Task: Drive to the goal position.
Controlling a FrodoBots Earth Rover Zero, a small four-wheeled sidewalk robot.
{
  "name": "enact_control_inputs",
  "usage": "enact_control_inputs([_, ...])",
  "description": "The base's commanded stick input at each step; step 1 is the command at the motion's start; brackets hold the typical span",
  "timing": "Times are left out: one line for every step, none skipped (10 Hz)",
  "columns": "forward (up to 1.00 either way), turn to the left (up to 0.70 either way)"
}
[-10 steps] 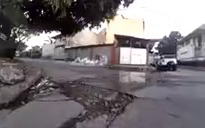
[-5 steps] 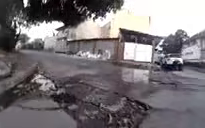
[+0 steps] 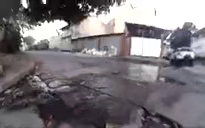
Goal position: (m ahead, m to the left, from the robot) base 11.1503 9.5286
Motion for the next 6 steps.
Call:
enact_control_inputs([1.00, 0.00])
enact_control_inputs([1.00, 0.00])
enact_control_inputs([1.00, 0.00])
enact_control_inputs([1.00, 0.00])
enact_control_inputs([1.00, 0.00])
enact_control_inputs([1.00, 0.00])
